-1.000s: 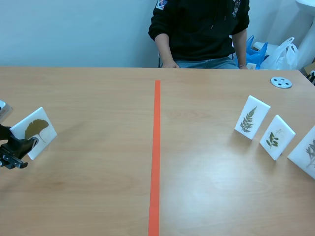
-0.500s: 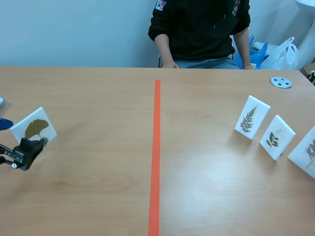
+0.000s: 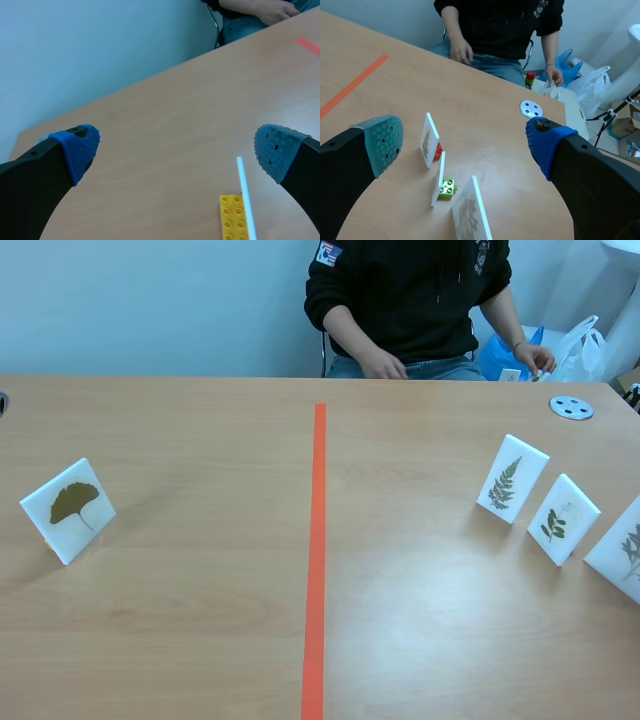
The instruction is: Sort the leaf by its shape. The table is split by an orange tape line. A compound leaf with several leaflets goes to the left side, a simple leaf with one blade goes to the right side. Return to the home posture when a red brick is placed on the table.
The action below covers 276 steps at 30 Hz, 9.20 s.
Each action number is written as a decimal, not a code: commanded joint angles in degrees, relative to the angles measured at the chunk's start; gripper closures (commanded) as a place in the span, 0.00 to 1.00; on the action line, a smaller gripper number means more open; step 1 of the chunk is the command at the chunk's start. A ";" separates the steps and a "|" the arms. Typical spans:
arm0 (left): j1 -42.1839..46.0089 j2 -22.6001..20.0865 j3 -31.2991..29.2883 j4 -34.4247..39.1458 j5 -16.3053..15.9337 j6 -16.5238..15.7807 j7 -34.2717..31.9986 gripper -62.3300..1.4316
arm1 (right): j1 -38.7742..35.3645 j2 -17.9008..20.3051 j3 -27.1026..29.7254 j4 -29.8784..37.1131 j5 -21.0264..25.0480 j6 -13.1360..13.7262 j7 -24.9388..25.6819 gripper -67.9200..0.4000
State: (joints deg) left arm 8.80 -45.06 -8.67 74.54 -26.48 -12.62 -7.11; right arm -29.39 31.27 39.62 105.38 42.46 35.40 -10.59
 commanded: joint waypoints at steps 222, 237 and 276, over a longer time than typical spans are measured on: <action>-11.26 9.77 17.33 -23.15 7.61 -10.40 -1.62 0.89 | 0.98 0.79 0.26 0.22 0.85 -0.20 2.38 0.26; -9.57 9.79 16.90 -23.15 7.82 -6.05 -1.14 0.68 | 1.01 0.79 0.26 0.22 0.87 -0.20 2.40 0.26; 23.12 12.98 -9.73 27.67 1.81 -6.14 0.59 0.00 | 1.77 0.81 0.26 0.22 0.87 -0.13 2.32 0.26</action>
State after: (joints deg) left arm 32.10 -32.34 -18.11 101.73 -24.12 -18.94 -5.78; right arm -28.27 31.24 39.62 105.38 42.72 35.40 -9.15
